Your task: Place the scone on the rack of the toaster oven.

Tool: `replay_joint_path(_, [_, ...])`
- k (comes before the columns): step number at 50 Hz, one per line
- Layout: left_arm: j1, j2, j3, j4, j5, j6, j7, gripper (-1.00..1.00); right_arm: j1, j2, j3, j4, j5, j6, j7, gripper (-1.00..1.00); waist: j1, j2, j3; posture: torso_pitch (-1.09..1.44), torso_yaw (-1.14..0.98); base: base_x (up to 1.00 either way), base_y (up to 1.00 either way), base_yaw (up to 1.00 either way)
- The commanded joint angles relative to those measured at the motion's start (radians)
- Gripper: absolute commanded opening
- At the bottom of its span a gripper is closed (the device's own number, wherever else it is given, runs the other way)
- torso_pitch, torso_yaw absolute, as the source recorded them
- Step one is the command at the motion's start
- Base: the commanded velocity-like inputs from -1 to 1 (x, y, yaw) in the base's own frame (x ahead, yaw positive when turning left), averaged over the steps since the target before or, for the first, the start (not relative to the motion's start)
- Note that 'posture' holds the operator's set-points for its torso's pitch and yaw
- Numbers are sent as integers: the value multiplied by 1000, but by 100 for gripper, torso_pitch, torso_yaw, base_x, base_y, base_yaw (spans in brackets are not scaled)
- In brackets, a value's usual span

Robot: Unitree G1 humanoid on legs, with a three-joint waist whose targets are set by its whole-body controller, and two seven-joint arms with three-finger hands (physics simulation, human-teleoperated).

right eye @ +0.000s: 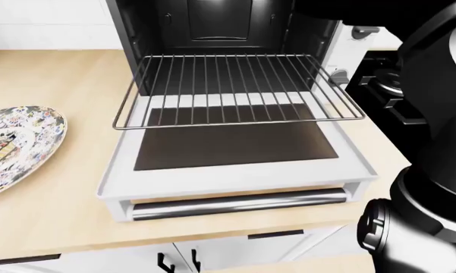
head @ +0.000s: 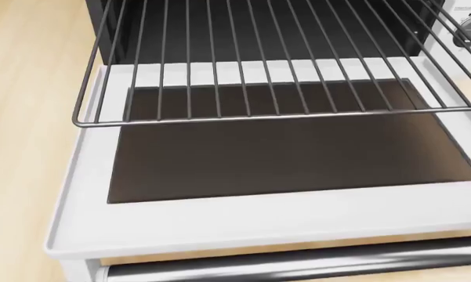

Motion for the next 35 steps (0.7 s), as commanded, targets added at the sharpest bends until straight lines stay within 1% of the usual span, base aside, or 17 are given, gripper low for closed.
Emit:
replay_joint_path(1, [-77, 3, 1, -18, 22, 30, -3, -95, -32, -16, -16, -13, 0, -27, -3, 100, 2, 5, -30, 0, 0, 0, 0, 0])
replay_joint_path(3, [-121, -4, -19, -42, 7, 73, -60, -95, -30, -16, -12, -12, -1, -31, -3, 100, 2, 1, -27, 0, 0, 0, 0, 0])
replay_joint_path(4, [-149, 15, -61, -42, -33, 117, -65, -95, -35, -19, -16, -12, 3, -25, -5, 100, 2, 0, -25, 0, 0, 0, 0, 0])
replay_joint_path(5, [-168, 26, -87, -48, -59, 153, -67, -95, -34, -19, -16, -10, 4, -27, -5, 100, 2, -1, -26, 0, 0, 0, 0, 0])
replay_joint_path(7, [-273, 42, -171, -21, -113, 209, -67, -95, -34, -19, -14, -12, 5, -27, -9, 100, 3, -4, -24, 0, 0, 0, 0, 0])
replay_joint_path(10, [-447, 2, -280, 42, -152, 265, -67, -95, -35, -20, -13, -14, 7, -26, -10, 100, 7, -14, -19, 0, 0, 0, 0, 0])
replay_joint_path(11, [-481, -26, -290, 56, -138, 266, -67, -95, -38, -22, -15, -12, 10, -24, -11, 100, 8, -18, -16, 0, 0, 0, 0, 0])
replay_joint_path(12, [-488, -43, -286, 63, -125, 260, -67, -95, -40, -23, -16, -11, 12, -23, -12, 100, 10, -22, -13, 0, 0, 0, 0, 0])
replay_joint_path(14, [-496, -114, -268, 73, -82, 265, -67, -95, -37, -24, -17, -12, 14, -25, -12, 100, 13, -26, -7, 0, 0, 0, 0, 0])
replay_joint_path(16, [-528, -198, -227, 120, -15, 249, -67, -95, -34, -25, -18, -9, 14, -29, -11, 100, 18, -28, -6, 0, 0, 0, 0, 0])
replay_joint_path(19, [-601, -295, -178, 228, 59, 206, -42, -95, -34, -29, -18, -4, 15, -33, -10, 100, 24, -35, -8, 0, 0, 0, 0, 0])
replay_joint_path(23, [-678, -391, -150, 287, 103, 220, -65, -95, -29, -29, -17, -4, 15, -39, -11, 100, 26, -46, -6, 0, 0, 0, 0, 0])
replay_joint_path(25, [-690, -414, -141, 301, 114, 208, -44, -95, -39, -33, -23, -4, 23, -33, -17, 100, 26, -50, -5, 0, 0, 0, 0, 0])
replay_joint_path(29, [-672, -456, -130, 279, 128, 222, -46, -95, -35, -36, -21, 2, 23, -41, -13, 100, 29, -52, -1, 0, 0, 0, 0, 0])
replay_joint_path(31, [-680, -465, -124, 282, 130, 235, -49, -95, -36, -38, -21, 8, 23, -44, -12, 100, 31, -53, -3, 0, 0, 0, 0, 0])
replay_joint_path(33, [-706, -492, -116, 291, 119, 261, -45, -95, -36, -35, -16, 3, 24, -44, -17, 100, 33, -54, -3, 0, 0, 0, 0, 0])
replay_joint_path(35, [-695, -511, -128, 273, 115, 261, -57, -95, -30, -32, -13, -3, 23, -47, -17, 100, 34, -57, -2, 0, 0, 0, 0, 0])
